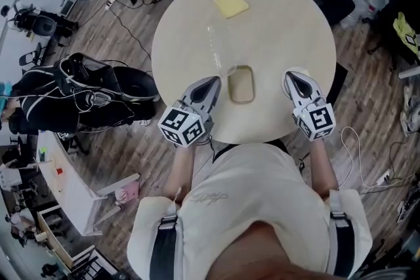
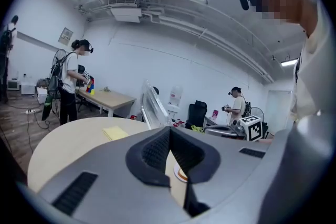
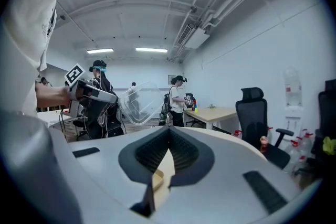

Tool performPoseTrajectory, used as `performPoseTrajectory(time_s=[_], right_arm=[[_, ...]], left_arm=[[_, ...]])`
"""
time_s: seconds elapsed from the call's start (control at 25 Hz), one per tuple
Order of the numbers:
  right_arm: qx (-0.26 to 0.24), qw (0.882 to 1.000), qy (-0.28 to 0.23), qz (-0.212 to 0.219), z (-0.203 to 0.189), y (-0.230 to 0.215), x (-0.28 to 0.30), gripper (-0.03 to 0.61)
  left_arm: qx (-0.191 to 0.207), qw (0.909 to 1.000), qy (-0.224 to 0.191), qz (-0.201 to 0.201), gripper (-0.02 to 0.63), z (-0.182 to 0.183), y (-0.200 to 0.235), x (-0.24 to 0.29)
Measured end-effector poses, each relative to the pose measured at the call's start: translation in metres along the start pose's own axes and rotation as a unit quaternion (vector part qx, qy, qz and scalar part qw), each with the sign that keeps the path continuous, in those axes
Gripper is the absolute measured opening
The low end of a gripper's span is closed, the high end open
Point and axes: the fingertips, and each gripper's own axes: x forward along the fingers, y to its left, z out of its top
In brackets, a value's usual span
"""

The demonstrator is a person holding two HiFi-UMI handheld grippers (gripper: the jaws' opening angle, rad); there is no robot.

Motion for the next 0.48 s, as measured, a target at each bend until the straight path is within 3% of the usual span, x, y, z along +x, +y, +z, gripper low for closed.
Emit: performPoseTrajectory(time_s=[0.48], right_arm=[[-0.051, 0.997, -0.051, 0.002, 0.084, -0.020, 0.008, 0.008]], left_arm=[[0.058, 0.9977, -0.036, -0.008, 0.017, 0.074, -0.012, 0.008]])
